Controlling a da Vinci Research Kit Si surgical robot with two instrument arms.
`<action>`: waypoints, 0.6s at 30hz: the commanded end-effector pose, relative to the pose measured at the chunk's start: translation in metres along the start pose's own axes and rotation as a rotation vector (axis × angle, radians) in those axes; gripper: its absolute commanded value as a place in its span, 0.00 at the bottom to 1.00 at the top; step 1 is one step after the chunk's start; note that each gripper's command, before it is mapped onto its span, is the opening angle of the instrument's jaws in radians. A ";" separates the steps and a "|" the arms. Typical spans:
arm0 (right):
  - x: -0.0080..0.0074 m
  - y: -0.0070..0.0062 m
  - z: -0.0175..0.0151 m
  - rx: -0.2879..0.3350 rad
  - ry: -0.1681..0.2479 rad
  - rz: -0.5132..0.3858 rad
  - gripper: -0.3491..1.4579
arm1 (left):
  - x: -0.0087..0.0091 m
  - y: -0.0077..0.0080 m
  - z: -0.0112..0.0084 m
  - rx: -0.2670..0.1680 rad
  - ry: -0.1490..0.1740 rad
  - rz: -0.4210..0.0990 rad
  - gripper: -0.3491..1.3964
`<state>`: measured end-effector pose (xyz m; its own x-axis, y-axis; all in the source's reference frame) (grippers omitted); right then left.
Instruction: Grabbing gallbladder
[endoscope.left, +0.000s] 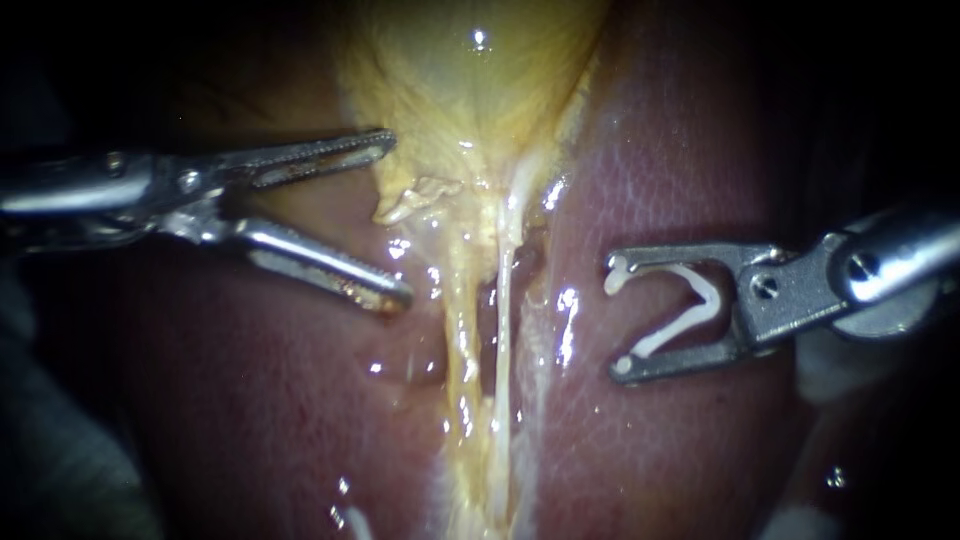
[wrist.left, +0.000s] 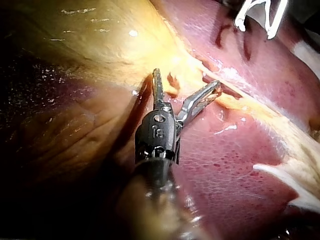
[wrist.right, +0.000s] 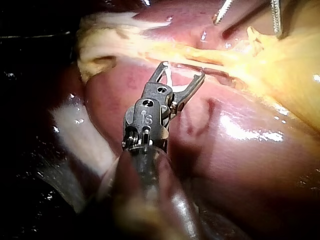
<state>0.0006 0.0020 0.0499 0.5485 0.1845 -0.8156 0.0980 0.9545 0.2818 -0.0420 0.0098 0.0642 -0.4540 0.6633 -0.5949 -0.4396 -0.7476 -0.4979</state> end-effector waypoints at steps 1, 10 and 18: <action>0.0000 0.0000 0.0000 0.000 0.000 0.000 0.47 | 0.0001 -0.0001 0.0002 0.004 -0.001 -0.002 0.72; 0.0000 0.0000 0.0000 0.000 0.000 0.000 0.47 | -0.0006 -0.0011 0.0009 0.014 -0.040 -0.050 0.60; 0.0000 0.0000 0.0000 0.000 0.000 0.000 0.47 | -0.0009 -0.0012 0.0012 0.029 -0.060 -0.106 0.44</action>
<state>0.0006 0.0020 0.0499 0.5483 0.1845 -0.8157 0.0980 0.9545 0.2818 -0.0421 0.0101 0.0662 -0.4476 0.7420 -0.4991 -0.5131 -0.6702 -0.5362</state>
